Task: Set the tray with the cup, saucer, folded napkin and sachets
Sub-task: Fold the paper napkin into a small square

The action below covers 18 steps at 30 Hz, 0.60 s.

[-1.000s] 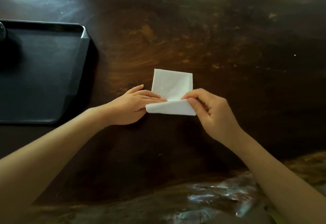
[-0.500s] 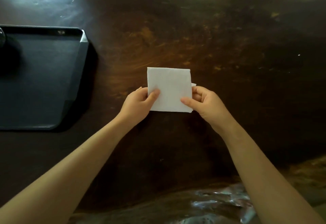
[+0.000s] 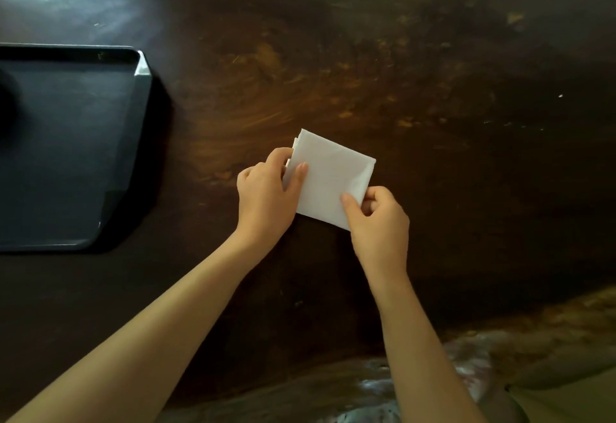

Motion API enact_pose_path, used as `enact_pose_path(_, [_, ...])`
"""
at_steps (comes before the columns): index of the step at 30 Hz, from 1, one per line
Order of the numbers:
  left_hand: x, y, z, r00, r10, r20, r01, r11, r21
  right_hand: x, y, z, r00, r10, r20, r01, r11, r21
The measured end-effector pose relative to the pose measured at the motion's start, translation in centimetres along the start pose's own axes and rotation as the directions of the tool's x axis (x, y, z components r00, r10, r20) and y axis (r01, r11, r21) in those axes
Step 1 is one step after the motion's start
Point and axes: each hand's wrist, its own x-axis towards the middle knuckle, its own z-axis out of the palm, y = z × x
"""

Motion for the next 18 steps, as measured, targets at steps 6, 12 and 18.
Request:
enact_pose_path(6, [0.3,0.4,1.2,0.979,0.119,-0.167,-0.071,0.96,0.27,0.1,-0.5,1.1,0.981,-0.052,-0.187,0.035,0.995,-0.089])
enact_pose_path(12, [0.8,0.3,1.9,0.97,0.103,-0.219,-0.021,0.938,0.347,0.8,-0.3,1.8,0.954,-0.173,-0.246,0.129,0.974,-0.183])
enact_pose_path(18, [0.7,-0.3,2.5,0.972,0.103,-0.21,-0.019,0.93,0.368,0.9,0.0,2.5,0.921,-0.222,-0.319,0.15,0.96,-0.237])
